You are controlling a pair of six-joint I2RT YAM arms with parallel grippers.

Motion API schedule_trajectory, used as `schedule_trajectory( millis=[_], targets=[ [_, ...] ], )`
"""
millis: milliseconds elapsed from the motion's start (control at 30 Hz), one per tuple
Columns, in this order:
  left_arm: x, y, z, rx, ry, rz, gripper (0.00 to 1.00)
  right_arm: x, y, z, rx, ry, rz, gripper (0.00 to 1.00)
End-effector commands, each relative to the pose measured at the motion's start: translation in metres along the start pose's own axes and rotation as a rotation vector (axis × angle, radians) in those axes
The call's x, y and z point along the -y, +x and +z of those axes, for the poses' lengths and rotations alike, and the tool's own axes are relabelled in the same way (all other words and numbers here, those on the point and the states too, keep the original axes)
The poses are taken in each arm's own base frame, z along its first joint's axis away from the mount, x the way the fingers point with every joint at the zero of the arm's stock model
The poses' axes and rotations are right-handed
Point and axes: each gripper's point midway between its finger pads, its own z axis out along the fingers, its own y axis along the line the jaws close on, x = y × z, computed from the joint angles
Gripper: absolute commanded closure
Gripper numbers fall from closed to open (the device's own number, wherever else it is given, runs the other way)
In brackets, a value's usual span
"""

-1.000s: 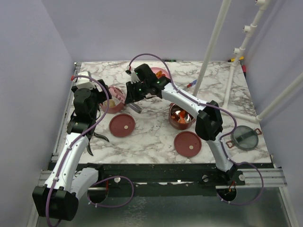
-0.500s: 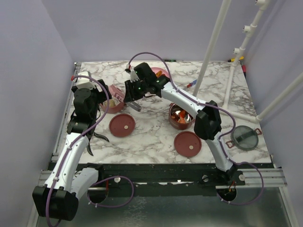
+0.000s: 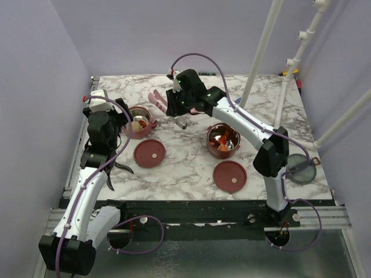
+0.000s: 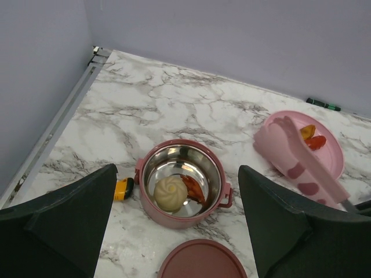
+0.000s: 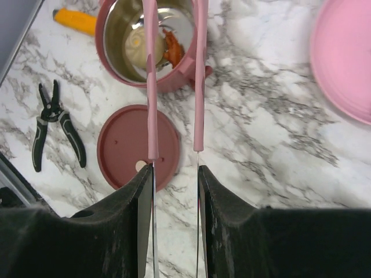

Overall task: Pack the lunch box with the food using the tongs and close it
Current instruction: Place the fake food in the packing box, then adjust the clamp.

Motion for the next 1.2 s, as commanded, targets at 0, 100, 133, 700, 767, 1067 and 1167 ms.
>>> schedule_trajectory(
  millis=[0,100,133,700,767,1067,1167],
  targets=[
    [-0.003,0.0,0.0,0.014,-0.016,0.007,0.13,0.052,-0.01,-0.041,0.037,0.164,0.041,0.65],
    [-0.001,0.0,0.0,0.012,-0.007,0.005,0.13,0.09,0.002,-0.045,0.012,0.257,0.113,0.65],
    [-0.001,0.001,0.001,0.011,-0.007,0.006,0.13,0.102,0.004,-0.047,0.008,0.274,0.142,0.65],
    [0.002,-0.001,0.0,0.014,0.009,0.006,0.13,0.168,0.042,-0.006,-0.065,0.298,0.457,0.6],
    [0.002,-0.002,-0.001,0.016,0.01,0.003,0.13,0.172,0.045,-0.002,-0.068,0.293,0.496,0.6],
    [0.003,-0.003,-0.002,0.02,0.017,0.004,0.13,0.188,0.045,0.006,-0.032,0.305,0.58,0.57],
    [0.003,-0.005,-0.002,0.023,0.017,0.003,0.13,0.193,0.048,0.012,-0.032,0.302,0.604,0.57]
  ],
)
